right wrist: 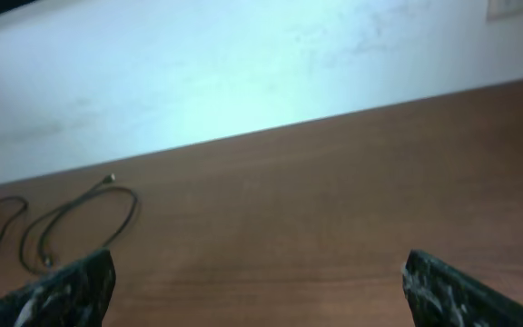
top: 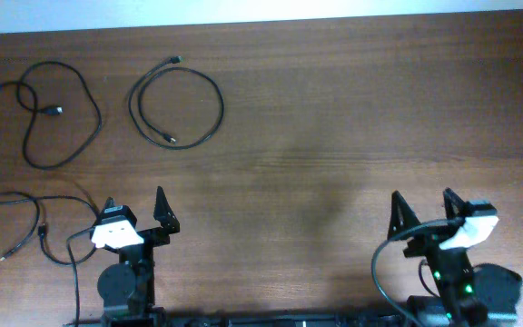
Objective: Untangle cables
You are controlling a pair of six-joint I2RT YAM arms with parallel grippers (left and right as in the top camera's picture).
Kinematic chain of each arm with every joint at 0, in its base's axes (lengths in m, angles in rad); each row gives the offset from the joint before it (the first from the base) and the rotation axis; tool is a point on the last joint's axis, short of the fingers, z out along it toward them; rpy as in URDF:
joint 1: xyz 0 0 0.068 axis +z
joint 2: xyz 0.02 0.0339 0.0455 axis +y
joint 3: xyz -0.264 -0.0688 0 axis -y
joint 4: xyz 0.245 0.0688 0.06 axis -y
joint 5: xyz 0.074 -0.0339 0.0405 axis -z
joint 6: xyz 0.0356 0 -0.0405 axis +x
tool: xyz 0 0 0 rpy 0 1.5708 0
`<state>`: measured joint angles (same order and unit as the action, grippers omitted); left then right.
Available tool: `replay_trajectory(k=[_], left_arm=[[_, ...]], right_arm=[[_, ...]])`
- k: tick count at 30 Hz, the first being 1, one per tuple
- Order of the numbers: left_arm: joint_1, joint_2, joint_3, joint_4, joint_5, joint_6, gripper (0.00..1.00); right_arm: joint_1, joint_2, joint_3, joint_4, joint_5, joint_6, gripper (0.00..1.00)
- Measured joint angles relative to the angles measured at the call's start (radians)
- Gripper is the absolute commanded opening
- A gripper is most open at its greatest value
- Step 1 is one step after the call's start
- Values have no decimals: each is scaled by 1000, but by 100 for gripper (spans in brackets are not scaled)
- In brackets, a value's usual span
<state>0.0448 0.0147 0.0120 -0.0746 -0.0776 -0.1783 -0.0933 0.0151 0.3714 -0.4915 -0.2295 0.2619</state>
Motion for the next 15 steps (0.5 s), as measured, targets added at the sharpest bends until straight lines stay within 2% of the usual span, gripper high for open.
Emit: replay_trajectory(k=[8,15], left_arm=[[0,0,0,0,0,0,99],[0,0,0,0,0,0,99]], right_arm=[[43,0,-190,269,14,25,99],[44,0,-282,348,74,27,99]])
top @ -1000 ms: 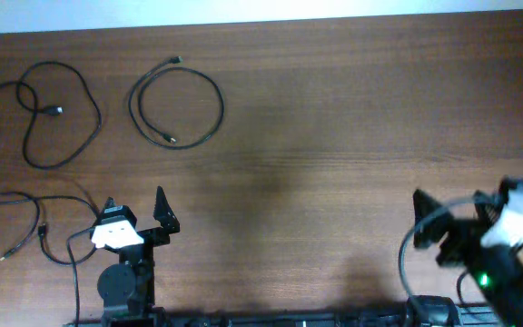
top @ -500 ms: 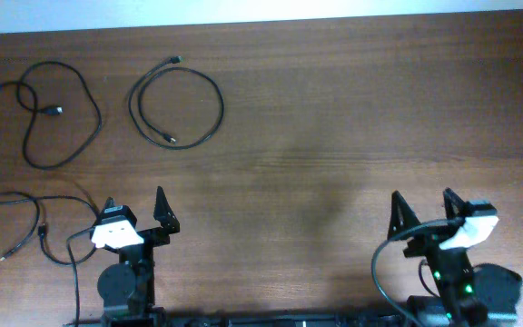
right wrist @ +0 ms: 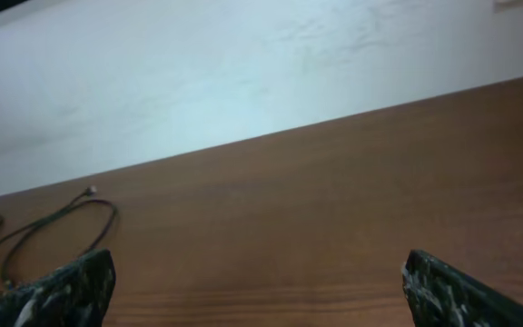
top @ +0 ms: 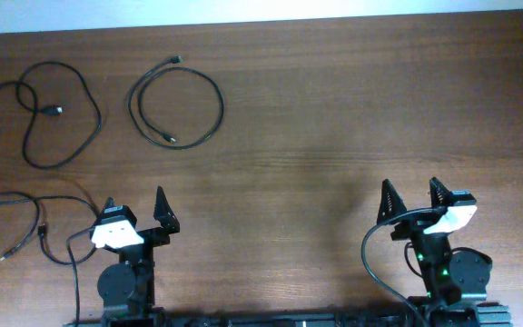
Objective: Untangle cables
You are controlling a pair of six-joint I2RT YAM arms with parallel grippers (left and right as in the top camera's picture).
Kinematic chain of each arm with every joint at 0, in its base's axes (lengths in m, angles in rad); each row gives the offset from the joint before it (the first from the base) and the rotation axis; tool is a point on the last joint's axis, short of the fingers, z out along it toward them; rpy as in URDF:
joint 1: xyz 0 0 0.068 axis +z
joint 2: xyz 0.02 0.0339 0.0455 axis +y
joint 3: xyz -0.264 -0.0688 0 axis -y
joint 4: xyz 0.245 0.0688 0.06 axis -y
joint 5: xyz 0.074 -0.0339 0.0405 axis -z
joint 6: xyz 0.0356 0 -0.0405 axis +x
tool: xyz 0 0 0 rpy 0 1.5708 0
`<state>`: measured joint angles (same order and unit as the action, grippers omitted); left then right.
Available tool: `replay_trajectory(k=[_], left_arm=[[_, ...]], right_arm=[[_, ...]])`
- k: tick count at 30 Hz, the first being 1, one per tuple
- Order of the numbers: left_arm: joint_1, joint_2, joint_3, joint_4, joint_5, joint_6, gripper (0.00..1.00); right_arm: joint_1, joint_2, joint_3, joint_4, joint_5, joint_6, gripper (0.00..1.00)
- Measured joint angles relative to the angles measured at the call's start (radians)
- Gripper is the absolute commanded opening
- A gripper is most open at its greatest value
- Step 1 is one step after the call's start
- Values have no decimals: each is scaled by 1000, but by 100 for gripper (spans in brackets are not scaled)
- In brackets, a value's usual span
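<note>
Three black cables lie on the left of the wooden table (top: 334,118). A twisted cable (top: 48,113) is at the far left, a round coiled cable (top: 176,106) beside it, also seen in the right wrist view (right wrist: 34,232). A third looped cable (top: 34,227) lies at the left near edge. My left gripper (top: 134,207) stands open near the front edge, just right of that third cable. My right gripper (top: 411,195) (right wrist: 257,282) is open at the front right, nothing between its fingers.
A white wall (right wrist: 198,73) runs along the table's far edge. Both arm bases sit at the near edge, each with its own black feed cable (top: 370,259).
My right gripper has shifted a little to the left and farther from the front edge. The left arm and the cables have not moved.
</note>
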<state>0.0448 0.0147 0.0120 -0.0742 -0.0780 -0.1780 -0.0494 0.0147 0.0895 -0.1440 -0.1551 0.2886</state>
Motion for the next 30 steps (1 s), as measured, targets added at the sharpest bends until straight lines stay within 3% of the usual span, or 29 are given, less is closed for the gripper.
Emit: replay_trajectory(k=[8,30], left_arm=[[0,0,0,0,0,0,99],[0,0,0,0,0,0,99]], right_arm=[[0,0,-58,82,49,-30,99],[-20,-1,-77,74,84,-169,98]])
